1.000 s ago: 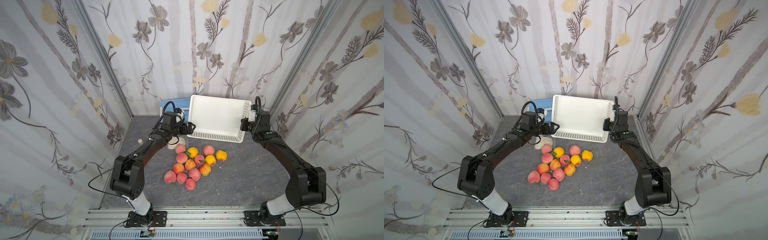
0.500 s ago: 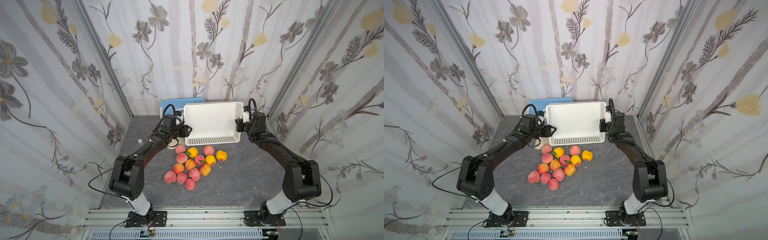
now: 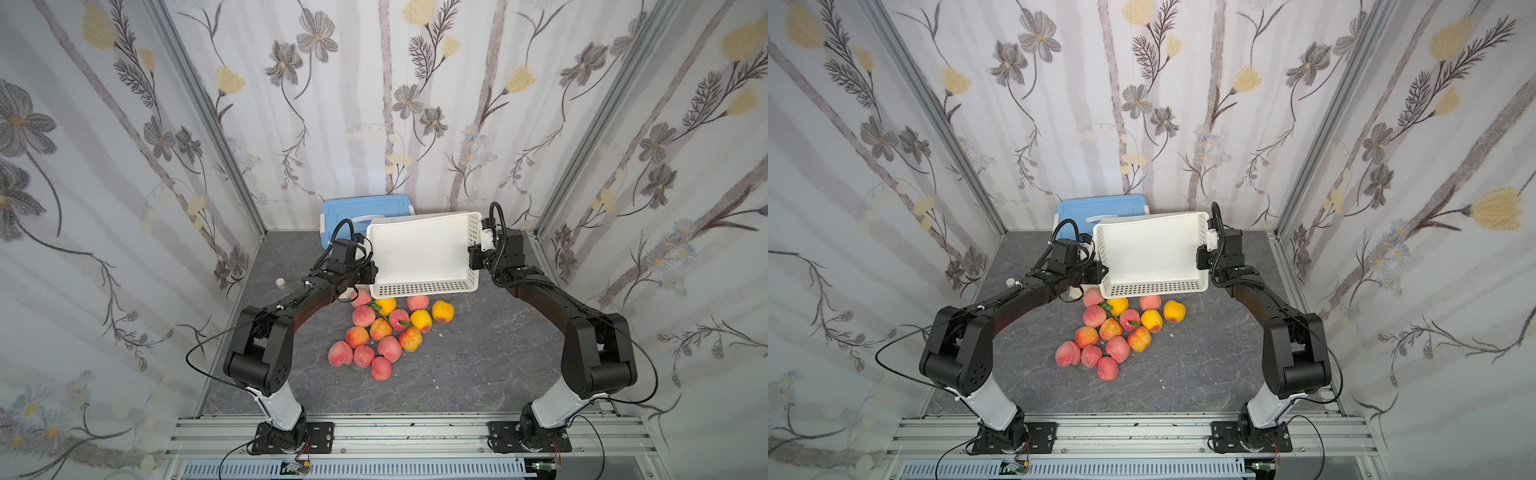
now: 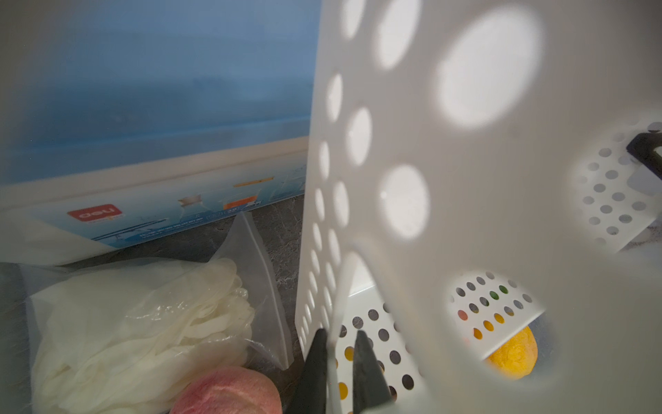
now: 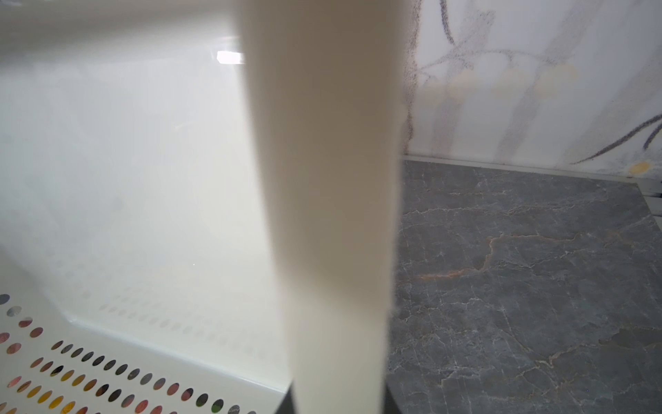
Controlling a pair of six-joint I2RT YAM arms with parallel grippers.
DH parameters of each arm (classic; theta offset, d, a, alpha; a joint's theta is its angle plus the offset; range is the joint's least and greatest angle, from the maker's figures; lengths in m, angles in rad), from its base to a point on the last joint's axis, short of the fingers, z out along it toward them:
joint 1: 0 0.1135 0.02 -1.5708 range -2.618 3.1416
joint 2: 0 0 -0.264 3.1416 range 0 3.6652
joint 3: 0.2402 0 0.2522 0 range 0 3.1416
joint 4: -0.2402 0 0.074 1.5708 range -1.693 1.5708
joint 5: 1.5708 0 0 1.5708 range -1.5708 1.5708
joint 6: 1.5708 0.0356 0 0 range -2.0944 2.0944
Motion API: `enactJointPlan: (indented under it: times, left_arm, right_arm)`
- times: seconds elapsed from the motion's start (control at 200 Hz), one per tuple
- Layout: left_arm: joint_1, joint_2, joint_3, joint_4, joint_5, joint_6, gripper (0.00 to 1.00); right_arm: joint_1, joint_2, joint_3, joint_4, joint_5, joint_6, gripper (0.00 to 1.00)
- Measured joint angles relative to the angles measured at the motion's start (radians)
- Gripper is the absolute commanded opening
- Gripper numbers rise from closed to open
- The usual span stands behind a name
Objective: Put the peaches into the basket
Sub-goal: Place the basket at the center of the board.
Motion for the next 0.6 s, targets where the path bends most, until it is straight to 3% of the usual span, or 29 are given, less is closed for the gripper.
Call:
enactJointPlan:
  times: [0.6]
  left_arm:
    - [-0.029,-0.054,-0.019,-0.135,-0.023,-0.007,0.0]
  right_arm:
    - [0.013,0.0,0.019,-0.186,0.033,0.062,0.0]
